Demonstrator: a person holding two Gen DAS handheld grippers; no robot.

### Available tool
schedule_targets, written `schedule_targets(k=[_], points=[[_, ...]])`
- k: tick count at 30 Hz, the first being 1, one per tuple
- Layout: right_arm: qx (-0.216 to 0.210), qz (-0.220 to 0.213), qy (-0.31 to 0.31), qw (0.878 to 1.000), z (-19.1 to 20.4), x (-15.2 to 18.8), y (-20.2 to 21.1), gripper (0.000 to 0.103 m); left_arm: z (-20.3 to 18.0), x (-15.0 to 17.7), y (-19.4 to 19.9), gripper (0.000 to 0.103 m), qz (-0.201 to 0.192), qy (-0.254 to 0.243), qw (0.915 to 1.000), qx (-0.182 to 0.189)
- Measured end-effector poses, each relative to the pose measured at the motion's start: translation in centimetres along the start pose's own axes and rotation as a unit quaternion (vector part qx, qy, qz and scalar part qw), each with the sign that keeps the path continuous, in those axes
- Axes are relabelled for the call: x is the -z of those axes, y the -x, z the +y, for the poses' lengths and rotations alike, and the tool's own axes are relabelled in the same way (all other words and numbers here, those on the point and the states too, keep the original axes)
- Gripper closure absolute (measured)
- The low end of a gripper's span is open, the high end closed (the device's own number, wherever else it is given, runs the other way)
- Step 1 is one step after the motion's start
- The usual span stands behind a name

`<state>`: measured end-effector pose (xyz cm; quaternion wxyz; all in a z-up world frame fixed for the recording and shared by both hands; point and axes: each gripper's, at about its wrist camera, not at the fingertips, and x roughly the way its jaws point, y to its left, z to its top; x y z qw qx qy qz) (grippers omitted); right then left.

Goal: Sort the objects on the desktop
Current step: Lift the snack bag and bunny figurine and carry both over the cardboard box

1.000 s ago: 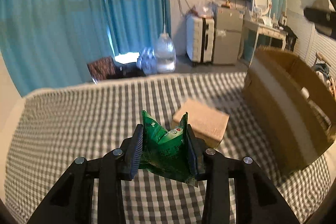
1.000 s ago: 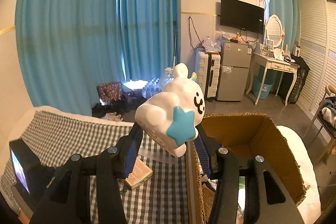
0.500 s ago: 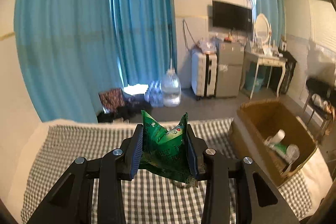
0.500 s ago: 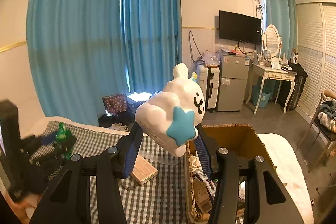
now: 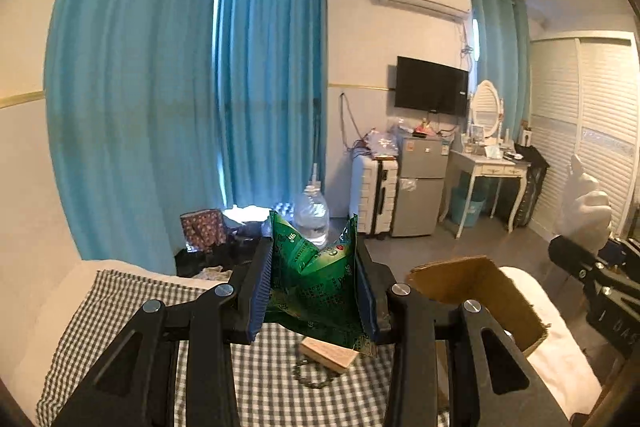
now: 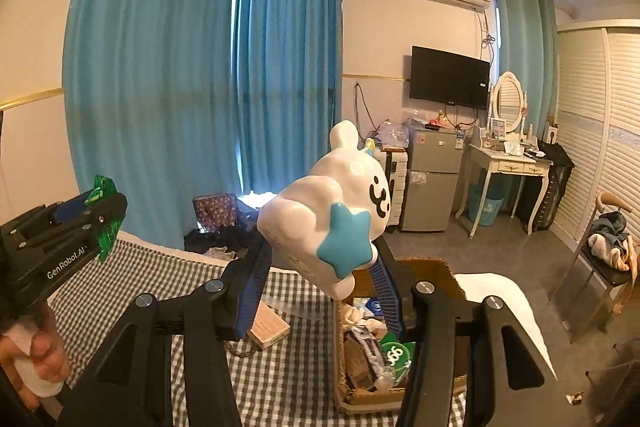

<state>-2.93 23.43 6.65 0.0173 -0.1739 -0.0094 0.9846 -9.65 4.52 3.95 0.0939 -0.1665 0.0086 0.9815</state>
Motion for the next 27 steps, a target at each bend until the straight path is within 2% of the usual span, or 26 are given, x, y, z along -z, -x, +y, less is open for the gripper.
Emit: schedule_targets(k=[5, 11, 15, 21, 27], points=[[0.014, -0.001, -0.007, 1.000, -2.9, -0.1, 0.4, 0.053, -2.8, -0.7, -0.6, 0.065, -0.001, 0.005, 0.9995, 0.030], [0.027, 0.006, -0.012, 1.000, -6.8, 0.3, 0.6, 0.053, -7.8, -1.2, -1.6, 0.065, -0.005, -0.016, 0.9973, 0.072], [0.044, 0.020, -0.011, 0.999, -8.9, 0.8, 0.3, 0.053, -10.4, -1.4, -3.0, 0.065, 0.006, -0.019, 0.9949, 0.098], [0.049, 0.041, -0.017, 0.998, -11.7, 1.0, -2.5, 0.054, -14.2, -1.2, -5.6, 0.065, 0.022, -0.043, 0.9911, 0.124], [0.039, 0.079, -0.016, 0.996, -13.0, 3.2, -6.4, 0.053, -17.3, 0.1, -9.1, 0.065, 0.049, -0.064, 0.9867, 0.141]])
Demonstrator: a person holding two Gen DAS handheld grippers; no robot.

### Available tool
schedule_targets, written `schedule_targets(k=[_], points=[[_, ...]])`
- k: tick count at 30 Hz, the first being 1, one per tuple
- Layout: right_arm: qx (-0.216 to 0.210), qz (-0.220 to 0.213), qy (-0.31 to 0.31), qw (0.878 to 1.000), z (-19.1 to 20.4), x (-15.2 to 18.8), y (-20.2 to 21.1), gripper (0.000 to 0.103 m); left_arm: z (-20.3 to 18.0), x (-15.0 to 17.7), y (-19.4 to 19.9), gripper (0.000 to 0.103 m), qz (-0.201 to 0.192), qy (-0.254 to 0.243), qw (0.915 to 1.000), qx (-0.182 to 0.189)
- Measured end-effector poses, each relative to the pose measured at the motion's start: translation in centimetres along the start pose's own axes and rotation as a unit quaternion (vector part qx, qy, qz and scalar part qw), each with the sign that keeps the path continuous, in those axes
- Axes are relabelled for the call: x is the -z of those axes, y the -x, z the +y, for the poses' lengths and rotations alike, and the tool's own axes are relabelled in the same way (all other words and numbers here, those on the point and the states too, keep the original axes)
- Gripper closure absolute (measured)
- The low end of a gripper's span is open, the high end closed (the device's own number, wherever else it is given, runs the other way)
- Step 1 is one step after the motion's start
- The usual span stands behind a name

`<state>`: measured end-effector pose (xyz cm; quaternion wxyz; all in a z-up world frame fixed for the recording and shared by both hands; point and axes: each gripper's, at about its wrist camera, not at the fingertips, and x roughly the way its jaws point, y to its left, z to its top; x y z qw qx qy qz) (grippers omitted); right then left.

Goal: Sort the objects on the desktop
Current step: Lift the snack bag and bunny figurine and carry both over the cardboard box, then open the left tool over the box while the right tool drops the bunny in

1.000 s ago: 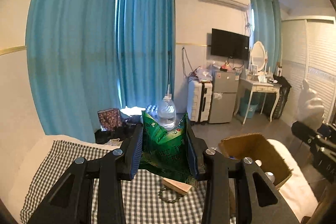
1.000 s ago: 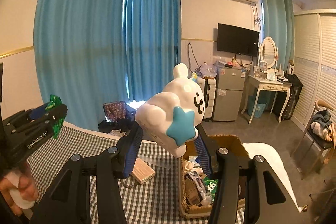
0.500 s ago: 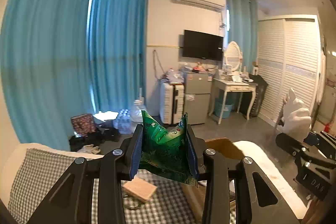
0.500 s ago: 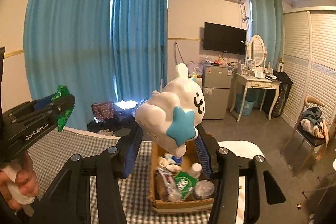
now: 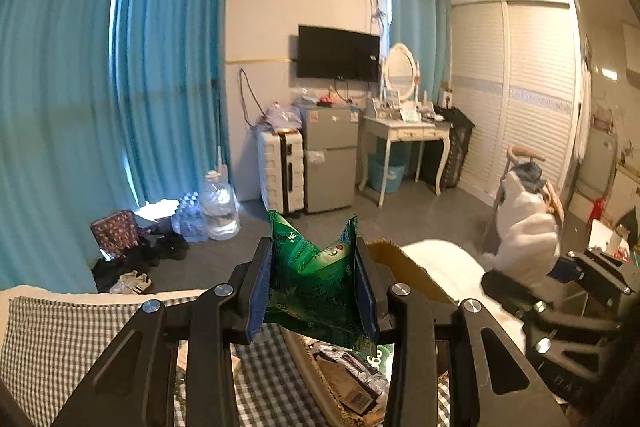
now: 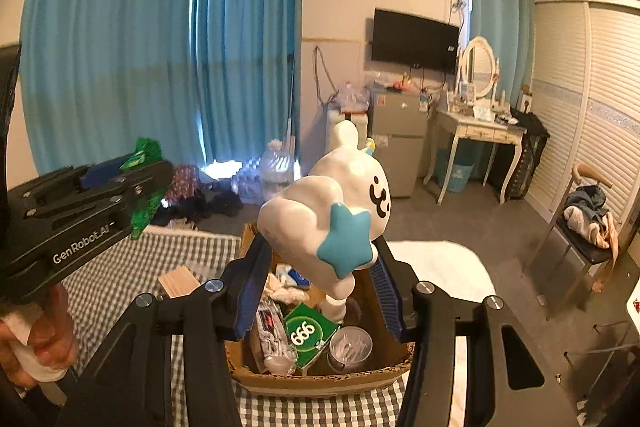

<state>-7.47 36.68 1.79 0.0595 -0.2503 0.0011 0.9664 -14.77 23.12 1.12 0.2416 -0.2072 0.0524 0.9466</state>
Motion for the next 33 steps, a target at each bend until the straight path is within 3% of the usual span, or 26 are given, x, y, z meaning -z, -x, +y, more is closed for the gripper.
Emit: schedule_targets(k=[9, 16, 25, 28, 30, 33], points=[[-0.004, 0.075, -0.009, 0.997, -2.0, 3.1, -8.3, 0.053, -1.7, 2.5, -9.5, 0.065, 0.072, -0.007, 0.9971, 0.024], [0.002, 0.132, -0.022, 0.991, -3.8, 5.6, -14.3, 0.053, -3.7, 5.5, -17.0, 0.065, 0.138, -0.019, 0.9890, 0.051], [-0.003, 0.192, -0.022, 0.981, -4.5, 8.8, -18.9, 0.053, -4.6, 8.6, -21.7, 0.063, 0.194, -0.035, 0.9785, 0.061], [0.001, 0.198, -0.028, 0.980, -4.7, 9.1, -19.1, 0.051, -4.7, 8.4, -21.6, 0.055, 0.193, -0.034, 0.9786, 0.064], [0.010, 0.195, -0.034, 0.980, -5.0, 9.1, -18.6, 0.036, -4.8, 8.2, -21.2, 0.042, 0.187, -0.034, 0.9800, 0.058], [0.010, 0.174, -0.032, 0.984, -4.9, 8.2, -17.3, 0.030, -4.7, 7.6, -20.3, 0.035, 0.176, -0.035, 0.9823, 0.053]])
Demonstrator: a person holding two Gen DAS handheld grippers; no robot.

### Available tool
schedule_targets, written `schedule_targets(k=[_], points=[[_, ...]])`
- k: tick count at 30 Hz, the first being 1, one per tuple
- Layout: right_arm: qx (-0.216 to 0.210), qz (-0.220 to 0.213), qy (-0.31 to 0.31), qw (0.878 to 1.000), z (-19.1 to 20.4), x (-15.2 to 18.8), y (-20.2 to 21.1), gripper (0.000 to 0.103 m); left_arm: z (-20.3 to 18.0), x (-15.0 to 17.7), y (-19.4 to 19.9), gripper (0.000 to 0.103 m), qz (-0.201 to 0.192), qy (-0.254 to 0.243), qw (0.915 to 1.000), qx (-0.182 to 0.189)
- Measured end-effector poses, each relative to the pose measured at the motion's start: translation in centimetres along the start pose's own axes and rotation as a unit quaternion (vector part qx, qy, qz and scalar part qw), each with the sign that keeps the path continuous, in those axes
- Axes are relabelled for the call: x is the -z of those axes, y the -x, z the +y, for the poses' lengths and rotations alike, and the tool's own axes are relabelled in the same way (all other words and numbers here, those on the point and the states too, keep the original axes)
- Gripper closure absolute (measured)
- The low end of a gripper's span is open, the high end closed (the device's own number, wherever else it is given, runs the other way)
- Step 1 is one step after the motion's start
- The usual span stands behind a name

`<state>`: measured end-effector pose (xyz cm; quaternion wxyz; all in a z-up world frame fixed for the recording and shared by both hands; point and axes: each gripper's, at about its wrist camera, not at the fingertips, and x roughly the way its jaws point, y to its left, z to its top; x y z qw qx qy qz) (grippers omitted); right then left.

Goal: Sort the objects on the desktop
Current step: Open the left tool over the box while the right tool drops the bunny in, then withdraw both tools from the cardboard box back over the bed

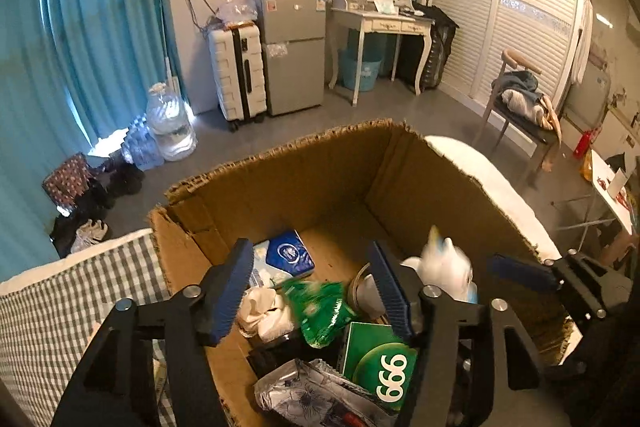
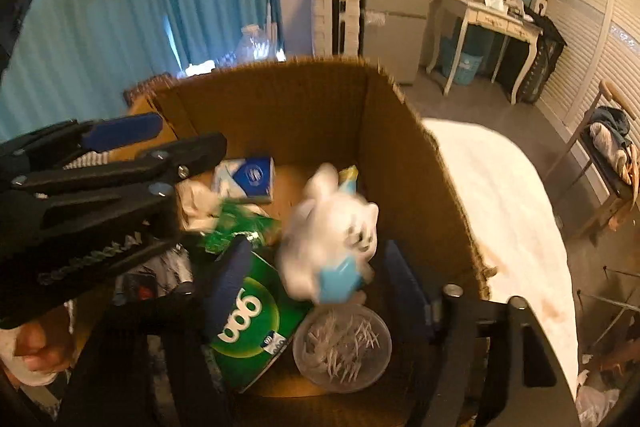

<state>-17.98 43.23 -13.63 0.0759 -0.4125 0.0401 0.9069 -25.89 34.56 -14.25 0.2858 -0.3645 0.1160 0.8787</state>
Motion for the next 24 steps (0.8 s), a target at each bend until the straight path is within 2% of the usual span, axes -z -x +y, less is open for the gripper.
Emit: schedule_targets(k=[7, 13, 14, 17, 19, 20, 24], points=[[0.013, -0.042, 0.003, 0.999, 0.7, -1.2, 4.9, 0.030, 1.0, -1.2, 5.8, 0.033, -0.049, 0.018, 0.9986, -0.010], [0.012, -0.089, -0.006, 0.996, 1.7, -2.1, 10.0, 0.027, 3.0, -2.0, 12.2, 0.018, -0.095, 0.040, 0.9941, -0.032], [0.011, -0.100, -0.007, 0.995, 2.1, -2.1, 11.1, 0.025, 3.4, -2.1, 13.1, 0.014, -0.102, 0.042, 0.9932, -0.037], [0.009, -0.128, -0.014, 0.992, 3.2, -2.1, 13.6, 0.020, 4.7, -1.9, 16.4, 0.012, -0.123, 0.051, 0.9895, -0.057], [0.002, -0.148, -0.021, 0.989, 3.6, -2.3, 15.2, 0.017, 5.5, -1.5, 18.5, 0.007, -0.136, 0.056, 0.9867, -0.068], [0.000, -0.156, -0.024, 0.987, 3.8, -2.5, 15.9, 0.015, 5.7, -1.4, 19.2, 0.001, -0.142, 0.058, 0.9854, -0.074], [-0.005, -0.189, -0.027, 0.982, 5.2, -2.7, 18.9, 0.007, 7.2, -0.3, 23.3, 0.000, -0.174, 0.062, 0.9778, -0.099]])
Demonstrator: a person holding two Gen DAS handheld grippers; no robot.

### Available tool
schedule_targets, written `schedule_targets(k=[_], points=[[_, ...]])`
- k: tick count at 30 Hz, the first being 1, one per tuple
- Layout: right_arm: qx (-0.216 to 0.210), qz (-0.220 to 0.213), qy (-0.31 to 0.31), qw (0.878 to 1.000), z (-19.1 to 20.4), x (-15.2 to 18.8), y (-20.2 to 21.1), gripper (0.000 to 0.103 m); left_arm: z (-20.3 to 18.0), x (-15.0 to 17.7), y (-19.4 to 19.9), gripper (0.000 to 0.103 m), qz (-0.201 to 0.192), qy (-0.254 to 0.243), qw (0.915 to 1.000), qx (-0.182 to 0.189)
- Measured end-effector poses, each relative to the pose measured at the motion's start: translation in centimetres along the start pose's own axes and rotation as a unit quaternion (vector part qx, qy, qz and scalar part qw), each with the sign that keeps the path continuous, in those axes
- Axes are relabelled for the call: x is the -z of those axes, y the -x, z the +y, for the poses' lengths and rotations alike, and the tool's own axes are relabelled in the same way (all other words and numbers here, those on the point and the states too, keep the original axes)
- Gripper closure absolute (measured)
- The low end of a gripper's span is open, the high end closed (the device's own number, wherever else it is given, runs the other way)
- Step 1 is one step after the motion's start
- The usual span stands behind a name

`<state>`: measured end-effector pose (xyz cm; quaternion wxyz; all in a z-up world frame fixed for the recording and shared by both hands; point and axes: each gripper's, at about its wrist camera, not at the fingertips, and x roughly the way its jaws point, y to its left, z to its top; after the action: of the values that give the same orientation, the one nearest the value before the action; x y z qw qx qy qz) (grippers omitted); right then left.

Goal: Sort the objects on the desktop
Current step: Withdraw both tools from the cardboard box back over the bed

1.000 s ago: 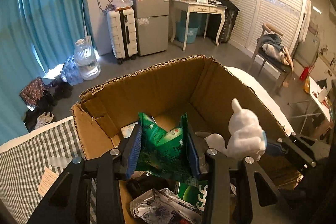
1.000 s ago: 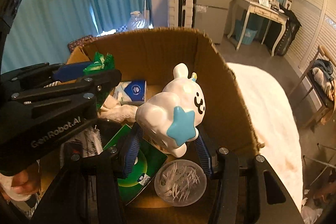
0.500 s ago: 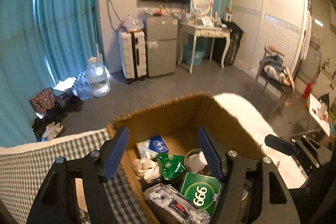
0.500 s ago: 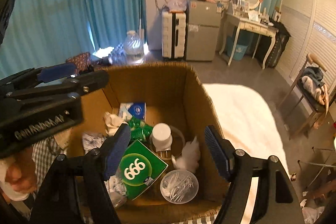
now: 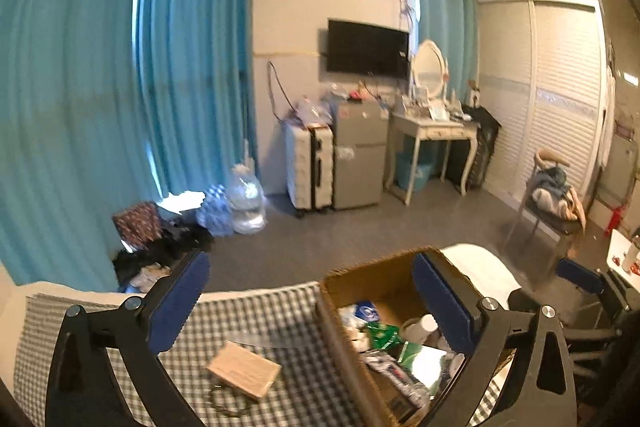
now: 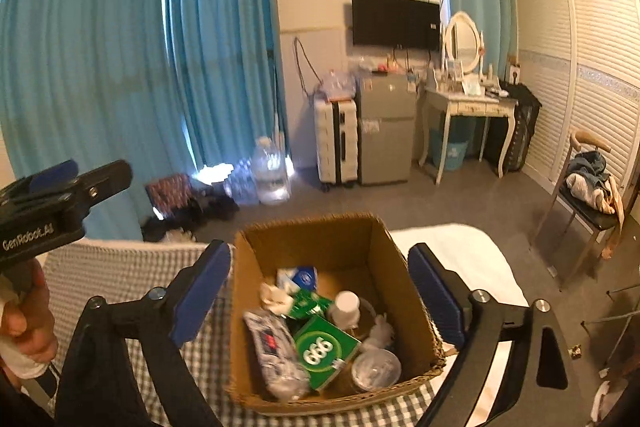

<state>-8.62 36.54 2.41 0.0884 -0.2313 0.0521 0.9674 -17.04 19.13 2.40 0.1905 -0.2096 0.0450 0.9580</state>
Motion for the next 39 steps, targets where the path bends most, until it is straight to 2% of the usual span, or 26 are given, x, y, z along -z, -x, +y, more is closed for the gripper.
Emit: schedule_targets(k=[2, 8, 12, 20, 27, 34, 39], points=[[-0.001, -0.010, 0.002, 1.000, 0.8, -0.4, 1.2, 0.001, 1.3, -0.2, 1.7, 0.000, -0.011, 0.002, 0.9999, -0.010], [0.003, -0.027, 0.031, 0.999, 3.6, -1.3, 4.5, 0.000, 4.5, -0.6, 6.3, 0.000, -0.034, 0.017, 0.9988, -0.032], [-0.013, -0.040, 0.039, 0.998, 5.7, -1.7, 6.4, 0.000, 6.5, -0.7, 8.8, 0.000, -0.047, 0.016, 0.9974, -0.052], [-0.039, -0.062, 0.057, 0.996, 9.6, -1.7, 8.4, 0.000, 10.4, 0.5, 11.2, 0.000, -0.052, 0.041, 0.9945, -0.081], [-0.083, -0.043, 0.065, 0.994, 12.4, -0.3, 6.9, 0.000, 12.6, 2.2, 10.8, 0.000, -0.050, 0.046, 0.9931, -0.096], [-0.137, -0.009, 0.090, 0.986, 14.1, 1.8, 2.9, 0.000, 15.0, 4.8, 7.7, 0.000, -0.026, 0.046, 0.9922, -0.113], [-0.162, 0.016, 0.107, 0.981, 15.0, 3.1, -0.1, 0.000, 16.4, 6.1, 5.1, 0.000, -0.002, 0.064, 0.9925, -0.104]])
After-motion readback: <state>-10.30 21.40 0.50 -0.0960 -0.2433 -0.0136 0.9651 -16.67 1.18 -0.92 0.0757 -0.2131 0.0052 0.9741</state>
